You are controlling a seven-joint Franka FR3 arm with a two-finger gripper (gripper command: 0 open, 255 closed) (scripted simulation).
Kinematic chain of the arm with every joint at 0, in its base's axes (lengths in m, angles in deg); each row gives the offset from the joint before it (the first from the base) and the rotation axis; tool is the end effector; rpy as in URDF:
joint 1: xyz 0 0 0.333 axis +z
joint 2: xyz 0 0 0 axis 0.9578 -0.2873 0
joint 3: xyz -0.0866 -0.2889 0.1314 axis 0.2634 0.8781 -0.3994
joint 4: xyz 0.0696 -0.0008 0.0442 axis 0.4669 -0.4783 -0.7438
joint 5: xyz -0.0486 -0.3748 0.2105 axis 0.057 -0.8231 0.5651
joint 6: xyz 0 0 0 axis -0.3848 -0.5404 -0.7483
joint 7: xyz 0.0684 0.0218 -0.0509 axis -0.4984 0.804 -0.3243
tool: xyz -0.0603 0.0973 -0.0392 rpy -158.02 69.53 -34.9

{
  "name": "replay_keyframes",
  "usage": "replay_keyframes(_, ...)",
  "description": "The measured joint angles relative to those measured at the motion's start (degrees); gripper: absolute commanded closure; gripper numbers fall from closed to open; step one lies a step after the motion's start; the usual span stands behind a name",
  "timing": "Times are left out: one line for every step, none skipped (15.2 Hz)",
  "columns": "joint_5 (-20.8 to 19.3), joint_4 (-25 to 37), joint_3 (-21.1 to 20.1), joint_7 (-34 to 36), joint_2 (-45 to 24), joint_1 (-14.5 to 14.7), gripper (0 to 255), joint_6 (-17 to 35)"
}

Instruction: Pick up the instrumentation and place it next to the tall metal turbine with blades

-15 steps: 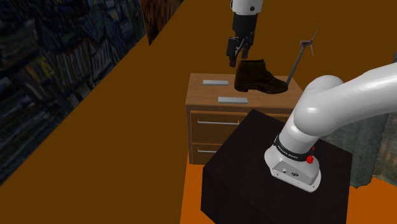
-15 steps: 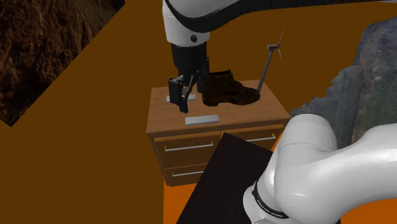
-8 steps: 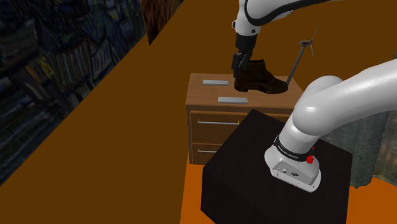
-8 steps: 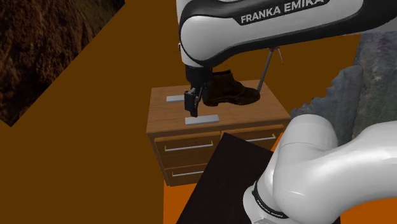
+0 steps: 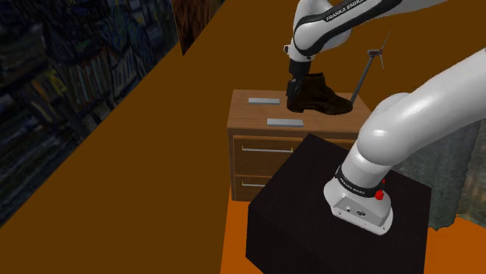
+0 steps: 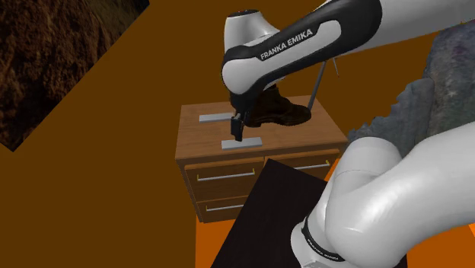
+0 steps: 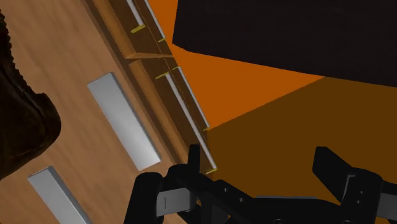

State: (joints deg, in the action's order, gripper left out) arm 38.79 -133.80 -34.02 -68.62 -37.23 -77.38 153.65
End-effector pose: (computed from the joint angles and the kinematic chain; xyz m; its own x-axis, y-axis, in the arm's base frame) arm 0.3586 -0.1576 0.3462 0.9859 0.1650 -0.0296 0.1645 -0.9862 -0.0189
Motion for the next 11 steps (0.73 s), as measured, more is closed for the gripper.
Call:
replay_keyframes(-0.12, -0.23, 1.01, -1.33, -2.00, 0.17, 0, 2.33)
replay_keyframes(-0.15, -0.14, 2.09, -2.83, -4.02, 0.32, 0, 4.38)
replay_keyframes(0.05, 0.42, 3.25, -4.52, -6.31, 0.58, 0, 6.24)
replay_keyframes(0.31, 0.67, 4.45, -6.28, -8.65, 0.82, 0, 8.39)
replay_keyframes(0.76, 0.89, 5.73, -8.25, -11.16, 1.09, 0, 10.71)
replay_keyframes(1.40, 1.35, 7.02, -10.41, -13.56, 1.34, 0, 12.72)
replay_keyframes(2.66, 2.29, 8.27, -12.79, -16.60, 1.94, 0, 14.83)
replay_keyframes(3.75, 2.75, 9.37, -15.18, -18.79, 2.19, 0, 16.51)
replay_keyframes(5.32, 3.40, 10.07, -17.36, -21.16, 2.74, 0, 18.10)
replay_keyframes(7.76, 5.00, 10.94, -20.31, -24.45, 3.37, 0, 19.59)
replay_keyframes(10.39, 6.04, 11.58, -23.58, -27.44, 3.61, 0, 21.20)
